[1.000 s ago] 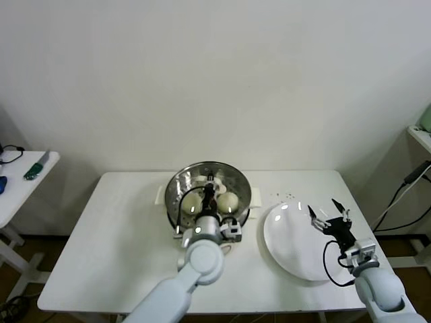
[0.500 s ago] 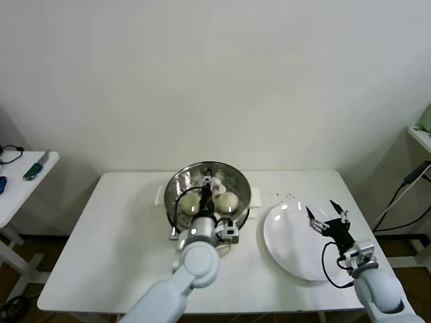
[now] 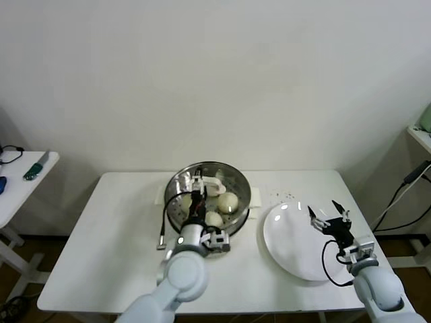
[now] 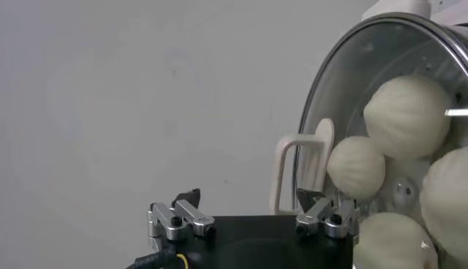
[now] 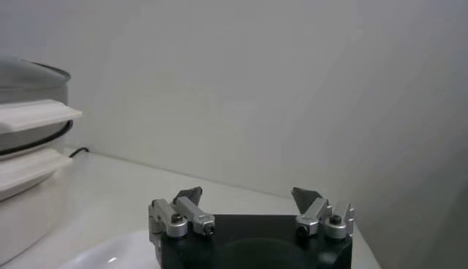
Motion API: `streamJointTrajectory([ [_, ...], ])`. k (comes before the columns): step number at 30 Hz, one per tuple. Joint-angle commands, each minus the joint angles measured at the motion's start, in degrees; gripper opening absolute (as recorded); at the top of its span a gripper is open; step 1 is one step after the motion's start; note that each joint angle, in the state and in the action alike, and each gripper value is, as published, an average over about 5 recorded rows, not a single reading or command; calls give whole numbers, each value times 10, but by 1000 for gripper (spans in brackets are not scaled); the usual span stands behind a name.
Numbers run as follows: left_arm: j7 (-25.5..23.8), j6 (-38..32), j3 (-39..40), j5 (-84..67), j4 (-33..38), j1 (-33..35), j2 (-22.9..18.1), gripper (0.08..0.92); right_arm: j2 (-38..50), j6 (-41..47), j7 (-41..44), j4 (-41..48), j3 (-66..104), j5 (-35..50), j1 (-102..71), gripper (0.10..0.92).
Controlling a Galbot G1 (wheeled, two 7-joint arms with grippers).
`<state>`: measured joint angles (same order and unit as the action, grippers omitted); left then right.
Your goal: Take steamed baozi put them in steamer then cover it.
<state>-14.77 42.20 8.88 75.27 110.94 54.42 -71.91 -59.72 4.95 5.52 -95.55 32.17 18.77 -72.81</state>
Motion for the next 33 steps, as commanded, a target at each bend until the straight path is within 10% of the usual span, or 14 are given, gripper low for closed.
streamJointTrajectory([
  [1,46,22,-51,-87,102,84,50,821,0,22,-13,-9,1,7,-1,823],
  [11,258,-200,-260,-418,158,228,42,823,-9,7,1,-27,9,6,-21,823],
  [21,252,-427,-436,-685,104,367,-29,823,-31,-19,30,-34,33,3,-59,823],
  [33,230,-489,-462,-801,-4,384,-55,823,-46,-54,62,-33,54,4,-83,823],
])
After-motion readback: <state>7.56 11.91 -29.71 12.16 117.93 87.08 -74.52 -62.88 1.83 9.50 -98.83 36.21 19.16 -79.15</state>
